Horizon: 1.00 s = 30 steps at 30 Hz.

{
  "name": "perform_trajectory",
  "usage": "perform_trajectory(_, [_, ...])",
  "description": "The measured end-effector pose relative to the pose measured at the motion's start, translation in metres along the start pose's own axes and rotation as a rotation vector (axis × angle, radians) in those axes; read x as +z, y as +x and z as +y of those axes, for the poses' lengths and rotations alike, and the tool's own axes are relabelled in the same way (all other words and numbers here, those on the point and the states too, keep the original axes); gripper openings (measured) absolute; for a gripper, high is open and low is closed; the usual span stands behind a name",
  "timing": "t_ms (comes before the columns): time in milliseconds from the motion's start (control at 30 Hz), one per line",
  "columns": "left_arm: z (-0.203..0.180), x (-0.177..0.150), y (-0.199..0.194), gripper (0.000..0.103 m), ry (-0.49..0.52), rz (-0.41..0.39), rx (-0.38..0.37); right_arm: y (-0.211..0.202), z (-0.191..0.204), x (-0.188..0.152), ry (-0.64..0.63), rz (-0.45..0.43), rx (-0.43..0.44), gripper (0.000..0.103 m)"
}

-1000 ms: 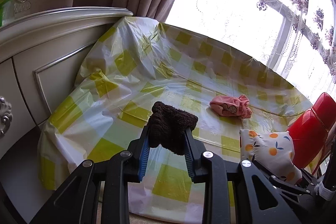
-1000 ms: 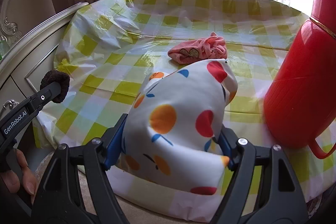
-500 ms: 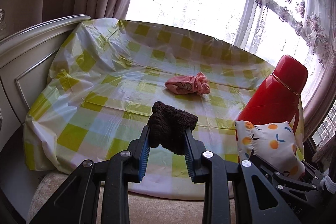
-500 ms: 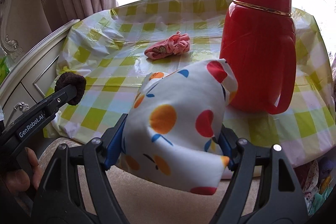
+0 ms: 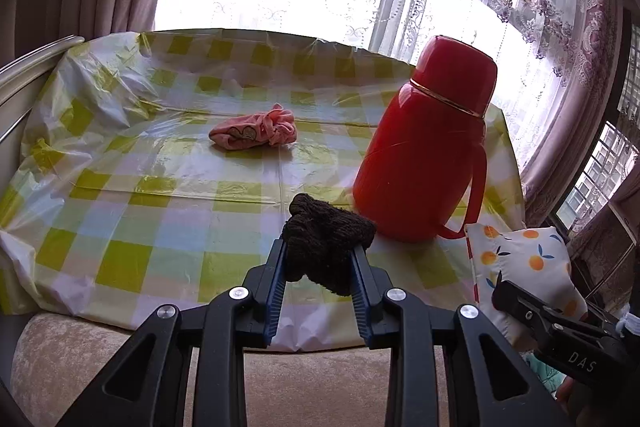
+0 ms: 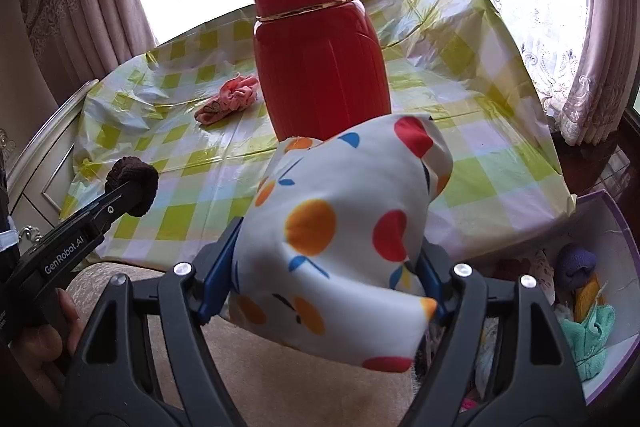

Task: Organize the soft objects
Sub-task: 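Carry the brown pad and fruit-print pouch over the box and open both tools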

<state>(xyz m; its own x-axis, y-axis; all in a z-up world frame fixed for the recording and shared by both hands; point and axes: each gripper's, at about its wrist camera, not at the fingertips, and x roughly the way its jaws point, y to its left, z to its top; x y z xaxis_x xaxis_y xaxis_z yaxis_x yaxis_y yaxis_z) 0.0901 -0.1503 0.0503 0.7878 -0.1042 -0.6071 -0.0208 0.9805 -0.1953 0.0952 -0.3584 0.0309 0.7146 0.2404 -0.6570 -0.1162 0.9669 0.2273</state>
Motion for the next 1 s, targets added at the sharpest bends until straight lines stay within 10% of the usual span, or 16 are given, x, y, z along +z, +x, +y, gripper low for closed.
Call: perform_trajectory(1000, [-0.171,-0.011,0.029,0.031,0.261,0.075,-0.351,-0.049,-0.191,-0.001,0.289,0.002,-0.315,0.082])
